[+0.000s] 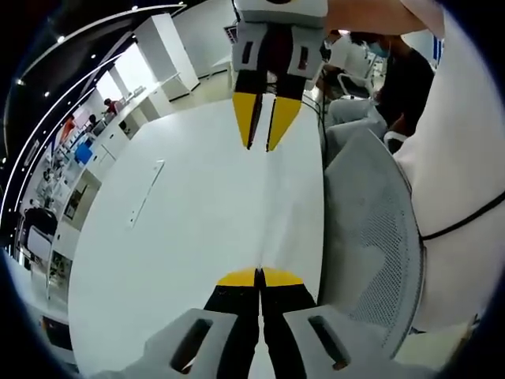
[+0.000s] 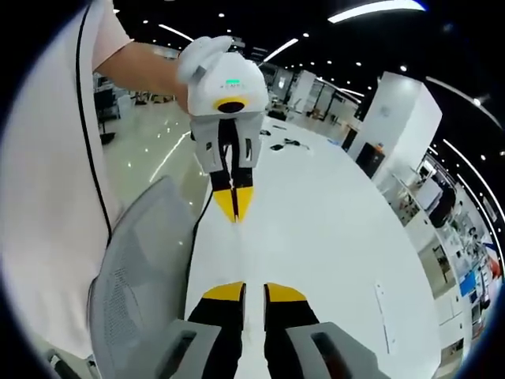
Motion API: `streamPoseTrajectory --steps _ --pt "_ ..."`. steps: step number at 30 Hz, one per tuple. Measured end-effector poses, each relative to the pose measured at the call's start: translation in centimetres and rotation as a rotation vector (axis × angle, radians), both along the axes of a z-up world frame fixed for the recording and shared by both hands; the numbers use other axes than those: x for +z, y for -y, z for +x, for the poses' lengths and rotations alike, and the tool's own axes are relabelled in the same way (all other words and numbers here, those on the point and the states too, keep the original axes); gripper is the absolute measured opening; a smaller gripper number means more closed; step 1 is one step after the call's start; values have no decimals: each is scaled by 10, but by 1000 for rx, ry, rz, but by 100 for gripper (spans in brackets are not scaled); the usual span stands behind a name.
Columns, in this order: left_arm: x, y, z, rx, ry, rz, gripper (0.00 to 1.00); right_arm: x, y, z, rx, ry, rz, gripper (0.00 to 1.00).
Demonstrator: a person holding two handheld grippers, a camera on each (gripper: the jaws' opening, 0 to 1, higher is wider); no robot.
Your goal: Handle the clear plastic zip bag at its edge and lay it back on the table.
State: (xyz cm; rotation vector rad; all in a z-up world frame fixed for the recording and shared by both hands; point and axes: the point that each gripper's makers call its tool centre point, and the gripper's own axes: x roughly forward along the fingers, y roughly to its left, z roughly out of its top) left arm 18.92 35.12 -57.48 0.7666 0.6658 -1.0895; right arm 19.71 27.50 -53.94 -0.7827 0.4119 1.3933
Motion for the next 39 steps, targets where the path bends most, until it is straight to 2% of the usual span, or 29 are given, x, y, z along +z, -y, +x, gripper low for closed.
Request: streamPoseTrajectory --steps 16,39 --pt "3 3 -1 7 6 -13 0 -5 -10 -6 33 -17 -16 4" --pt "6 6 0 11 18 -25 0 -15 -8 -14 44 -69 -53 2"
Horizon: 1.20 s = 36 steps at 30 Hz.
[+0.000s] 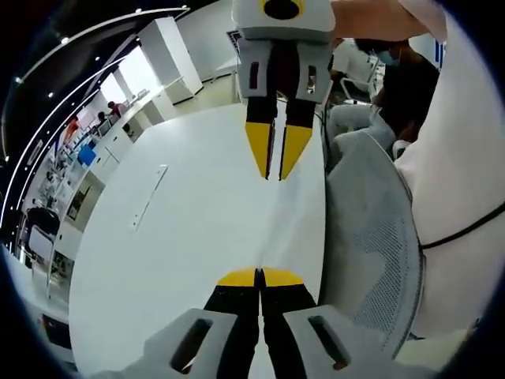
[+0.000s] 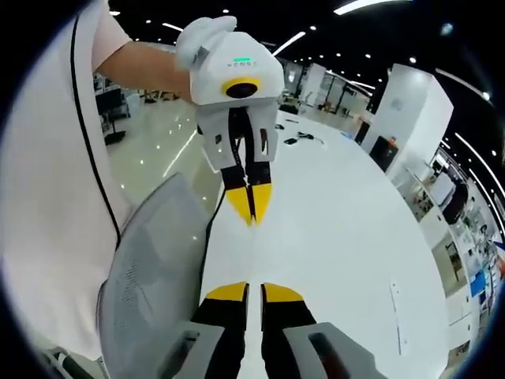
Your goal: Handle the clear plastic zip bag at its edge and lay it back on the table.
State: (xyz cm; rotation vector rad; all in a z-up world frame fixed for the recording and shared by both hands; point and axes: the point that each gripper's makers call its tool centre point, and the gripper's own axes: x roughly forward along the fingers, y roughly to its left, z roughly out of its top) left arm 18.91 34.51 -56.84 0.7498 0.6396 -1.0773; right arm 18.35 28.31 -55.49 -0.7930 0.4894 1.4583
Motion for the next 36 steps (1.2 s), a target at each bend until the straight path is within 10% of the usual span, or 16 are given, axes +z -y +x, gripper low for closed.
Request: streamPoseTrajectory --steps 36 --pt "2 5 -1 5 3 -14 0 -6 2 -6 17 -22 -42 0"
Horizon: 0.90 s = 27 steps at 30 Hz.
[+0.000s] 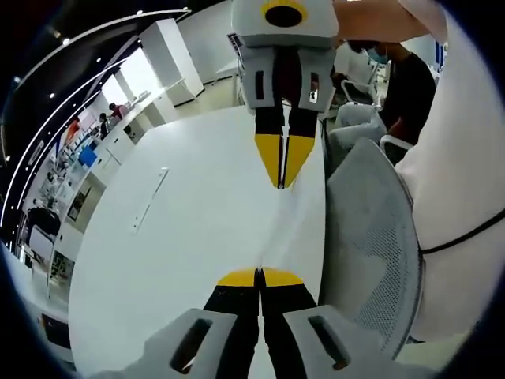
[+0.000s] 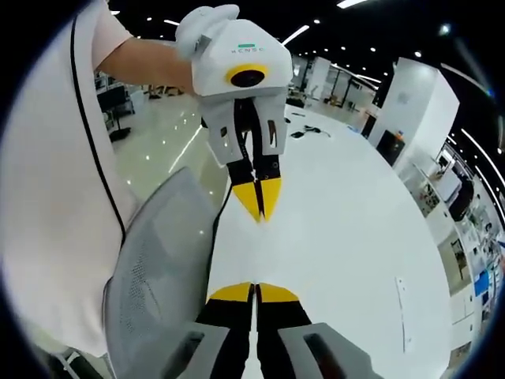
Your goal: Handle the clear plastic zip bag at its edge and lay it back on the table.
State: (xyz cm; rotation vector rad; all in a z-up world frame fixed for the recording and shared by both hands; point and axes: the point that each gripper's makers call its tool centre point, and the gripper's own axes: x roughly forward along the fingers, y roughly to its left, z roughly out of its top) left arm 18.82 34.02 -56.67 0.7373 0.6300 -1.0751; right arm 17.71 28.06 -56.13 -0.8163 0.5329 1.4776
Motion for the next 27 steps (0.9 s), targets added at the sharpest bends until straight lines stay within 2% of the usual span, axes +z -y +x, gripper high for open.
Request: streamPoseTrajectory --steps 27 --pt "0 -1 0 13 -2 -18 0 3 -1 3 1 27 -1 0"
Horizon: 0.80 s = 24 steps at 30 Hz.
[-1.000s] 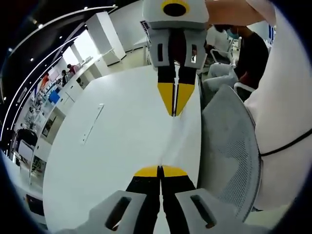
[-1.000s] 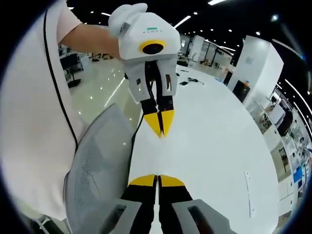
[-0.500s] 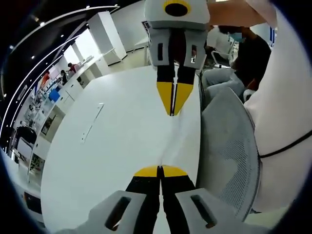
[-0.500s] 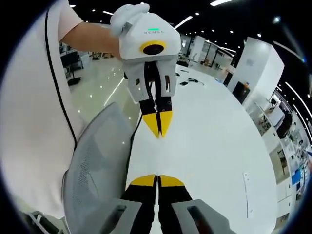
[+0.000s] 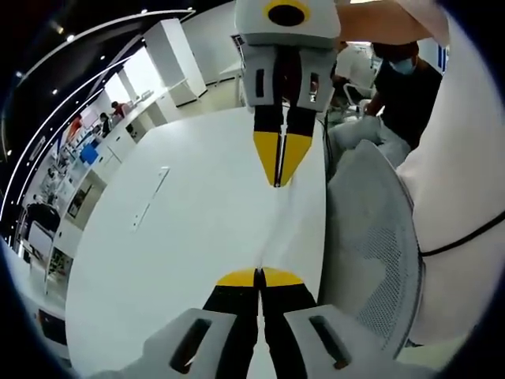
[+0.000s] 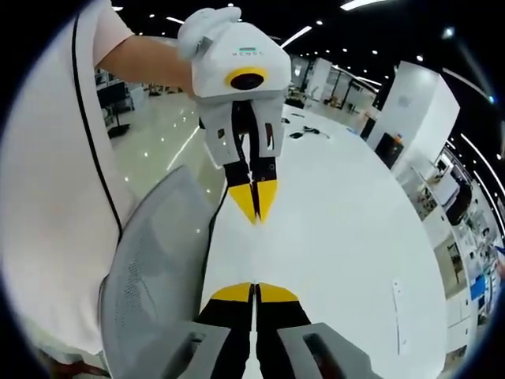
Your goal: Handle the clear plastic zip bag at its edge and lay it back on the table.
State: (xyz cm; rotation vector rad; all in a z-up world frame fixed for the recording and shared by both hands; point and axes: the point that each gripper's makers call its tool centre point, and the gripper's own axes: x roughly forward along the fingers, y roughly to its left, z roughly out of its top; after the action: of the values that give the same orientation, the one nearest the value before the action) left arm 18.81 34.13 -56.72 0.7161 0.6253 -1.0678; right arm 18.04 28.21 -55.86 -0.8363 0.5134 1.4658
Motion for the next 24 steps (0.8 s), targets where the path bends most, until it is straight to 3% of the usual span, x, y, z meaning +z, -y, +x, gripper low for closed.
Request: streamPoseTrajectory --steps 24 --pt "5 9 1 -26 43 -36 4 1 0 1 -1 10 1 0"
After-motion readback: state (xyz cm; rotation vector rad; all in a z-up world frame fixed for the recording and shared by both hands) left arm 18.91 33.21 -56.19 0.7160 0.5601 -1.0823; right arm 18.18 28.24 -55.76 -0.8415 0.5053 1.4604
